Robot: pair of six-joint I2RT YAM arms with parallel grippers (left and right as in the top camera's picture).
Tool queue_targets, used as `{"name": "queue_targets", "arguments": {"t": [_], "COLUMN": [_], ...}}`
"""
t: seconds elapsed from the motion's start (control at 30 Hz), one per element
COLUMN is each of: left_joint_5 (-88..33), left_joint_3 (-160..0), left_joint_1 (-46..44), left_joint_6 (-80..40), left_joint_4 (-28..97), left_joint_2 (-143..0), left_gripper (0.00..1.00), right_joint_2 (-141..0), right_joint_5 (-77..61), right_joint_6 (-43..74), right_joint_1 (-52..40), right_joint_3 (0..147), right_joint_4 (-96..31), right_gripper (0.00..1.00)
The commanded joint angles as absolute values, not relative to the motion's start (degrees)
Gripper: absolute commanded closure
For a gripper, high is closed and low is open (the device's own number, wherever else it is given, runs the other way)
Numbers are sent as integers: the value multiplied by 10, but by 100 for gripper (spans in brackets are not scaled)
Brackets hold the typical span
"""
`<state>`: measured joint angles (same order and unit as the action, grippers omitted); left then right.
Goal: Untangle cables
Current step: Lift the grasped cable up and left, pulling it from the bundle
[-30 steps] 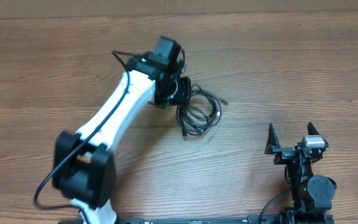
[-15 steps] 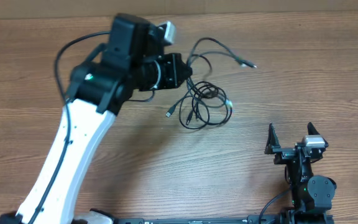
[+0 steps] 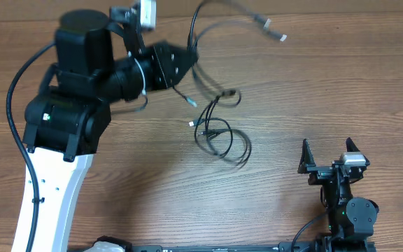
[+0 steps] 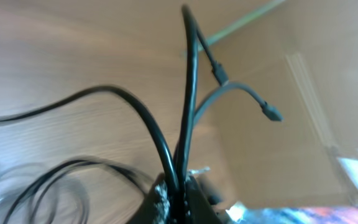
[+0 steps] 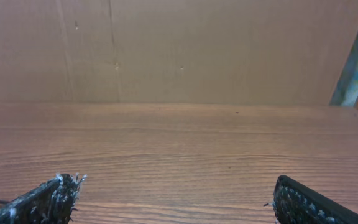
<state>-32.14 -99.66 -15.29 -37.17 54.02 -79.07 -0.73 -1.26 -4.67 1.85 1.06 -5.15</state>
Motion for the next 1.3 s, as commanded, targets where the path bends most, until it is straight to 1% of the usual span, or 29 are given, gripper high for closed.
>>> {"name": "queue_targets", "arguments": {"t": [0.0, 0.03, 0.07, 0.13, 0.23, 0.33, 0.37, 0.4, 0.43, 0.47, 0.53, 0.57, 0.6, 0.67, 0.8, 0.93, 1.0, 1.17, 1.27], "left_joint_5": [-109, -52, -32, -32, -78, -107, -103, -90, -67, -33, 58, 84, 94, 89, 36, -60, -58, -76, -73], "left_joint_3": [-1002, -1002, -1002, -1002, -1003, -1019, -1029, -1044, -1054, -1063, -1068, -1066, -1063, -1054, -1033, -1020, -1019, -1019, -1019], "left_joint_1": [-159, -159, -159, -159, -156, -144, -141, -137, -135, -135, -137, -140, -141, -142, -143, -144, -146, -155, -166], "left_joint_6": [-345, -348, -347, -347, -347, -333, -329, -313, -302, -299, -303, -305, -304, -304, -302, -238, -237, -292, -302], "left_joint_4": [615, 648, 664, 678, 657, 628, 628, 632, 643, 659, 700, 720, 737, 774, 815, 821, 821, 806, 778], "left_joint_2": [-808, -818, -825, -836, -838, -833, -832, -831, -831, -831, -831, -832, -835, -842, -870, -921, -951, -1038, -1082], "left_gripper": [95, 94, 93, 90, 84, 68, 58, 40, 27, 23, 22, 20, 16, 1, 0, 0, 0, 0, 3], "right_joint_2": [-2, -2, -2, -2, -2, -2, -2, -2, -2, -2, -2, -2, -2, -2, -2, -2, -2, -2, -2], "right_joint_5": [-13, -13, -13, -13, -13, -13, -13, -13, -13, -13, -13, -13, -13, -13, -13, -13, -13, -13, -13], "right_joint_6": [-43, -43, -43, -43, -43, -43, -43, -43, -43, -43, -43, -43, -43, -43, -43, -43, -43, -43, -43], "right_joint_1": [19, 19, 19, 19, 19, 19, 19, 19, 19, 19, 19, 19, 19, 19, 19, 19, 19, 19, 19], "right_joint_3": [5, 5, 5, 5, 5, 5, 5, 5, 5, 5, 5, 5, 5, 5, 5, 5, 5, 5, 5], "right_joint_4": [-48, -48, -48, -48, -48, -48, -48, -48, -48, -48, -48, -48, -48, -48, -48, -48, -48, -48, -48], "right_gripper": [0, 0, 0, 0, 0, 0, 0, 0, 0, 0, 0, 0, 0, 0, 0, 0, 0, 0, 0]}}
